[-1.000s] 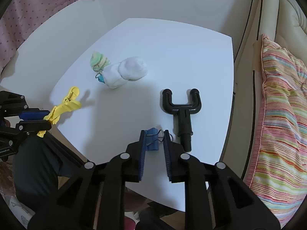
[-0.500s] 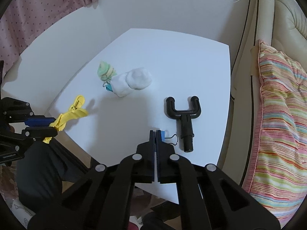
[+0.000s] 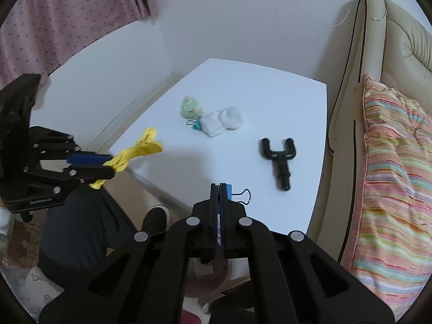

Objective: Collect trash
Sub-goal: 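Lift the blue binder clip with the right gripper while the left carries the yellow clip toward the wastebasket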

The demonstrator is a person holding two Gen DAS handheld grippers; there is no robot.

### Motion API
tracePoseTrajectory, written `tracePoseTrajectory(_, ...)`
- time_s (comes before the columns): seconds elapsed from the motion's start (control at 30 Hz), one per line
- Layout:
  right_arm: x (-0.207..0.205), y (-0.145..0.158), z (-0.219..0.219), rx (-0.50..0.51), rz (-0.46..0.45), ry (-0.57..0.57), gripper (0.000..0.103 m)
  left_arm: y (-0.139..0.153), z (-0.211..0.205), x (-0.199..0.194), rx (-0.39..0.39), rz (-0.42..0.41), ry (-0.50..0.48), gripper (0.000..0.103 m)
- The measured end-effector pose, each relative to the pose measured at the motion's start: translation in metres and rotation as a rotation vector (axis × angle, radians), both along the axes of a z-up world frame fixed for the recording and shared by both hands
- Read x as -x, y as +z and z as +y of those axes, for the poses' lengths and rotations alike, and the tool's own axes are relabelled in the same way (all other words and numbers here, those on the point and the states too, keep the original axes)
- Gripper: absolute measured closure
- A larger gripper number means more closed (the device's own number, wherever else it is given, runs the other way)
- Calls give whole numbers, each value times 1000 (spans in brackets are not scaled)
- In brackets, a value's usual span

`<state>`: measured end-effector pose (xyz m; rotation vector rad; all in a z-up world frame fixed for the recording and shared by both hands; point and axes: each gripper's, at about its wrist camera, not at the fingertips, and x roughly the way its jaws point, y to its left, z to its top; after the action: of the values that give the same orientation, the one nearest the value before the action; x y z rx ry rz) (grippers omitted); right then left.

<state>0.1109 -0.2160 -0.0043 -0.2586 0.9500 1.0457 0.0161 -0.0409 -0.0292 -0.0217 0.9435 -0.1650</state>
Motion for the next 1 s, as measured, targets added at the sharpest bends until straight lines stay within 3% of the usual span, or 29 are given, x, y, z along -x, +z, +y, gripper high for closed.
tracePoseTrajectory(0.33,45,3,-16,-22,12,25,102,-6,-12,24,9,7,0,91)
tracePoseTrajectory(0.8,84,-27,-4,1,100,120,99,-10,-12,44,24,20,12,91)
tracePoseTrajectory(0.83,84,-29,-3,10,95,115,86,-9,-11,44,24,18,13,91)
tracePoseTrajectory(0.87,84,-30,-3,20,86,109,49,-9,-11,44,24,17,14,91)
tracePoseTrajectory(0.93,82,-31,-5,7,83,88,11,-9,-12,43,24,16,15,91)
tracePoseTrajectory(1.0,79,-30,-8,-5,79,68,11,-9,-11,44,24,17,14,91)
